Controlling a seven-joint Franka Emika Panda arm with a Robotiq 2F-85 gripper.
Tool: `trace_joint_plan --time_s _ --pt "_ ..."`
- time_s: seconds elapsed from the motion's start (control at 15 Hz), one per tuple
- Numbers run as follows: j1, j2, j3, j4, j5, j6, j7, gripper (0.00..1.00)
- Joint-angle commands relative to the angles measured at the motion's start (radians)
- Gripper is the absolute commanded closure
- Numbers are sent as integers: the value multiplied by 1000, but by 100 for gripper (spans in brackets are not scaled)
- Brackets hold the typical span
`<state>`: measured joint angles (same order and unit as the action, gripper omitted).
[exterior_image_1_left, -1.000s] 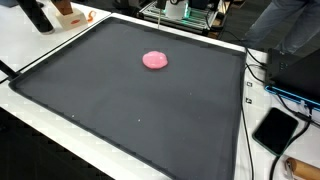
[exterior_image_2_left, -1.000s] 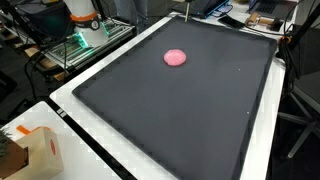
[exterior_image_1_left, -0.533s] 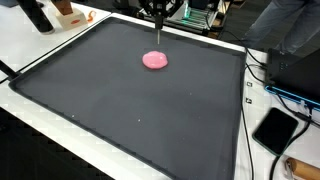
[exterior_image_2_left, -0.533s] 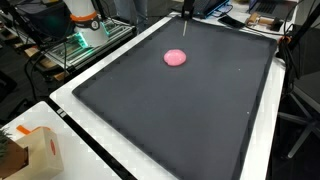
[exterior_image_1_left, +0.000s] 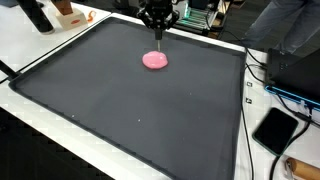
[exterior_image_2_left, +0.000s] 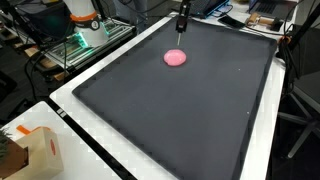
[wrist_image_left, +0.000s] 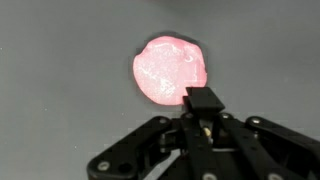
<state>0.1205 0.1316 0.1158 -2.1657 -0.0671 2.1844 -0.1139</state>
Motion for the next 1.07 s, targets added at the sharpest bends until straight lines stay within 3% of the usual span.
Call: trace_joint_plan --time_s 0.0,1.0 --pt "-22 7 -3 -38 42 53 -59 97" --pt "-57 74 -2 -57 88 141 -144 97"
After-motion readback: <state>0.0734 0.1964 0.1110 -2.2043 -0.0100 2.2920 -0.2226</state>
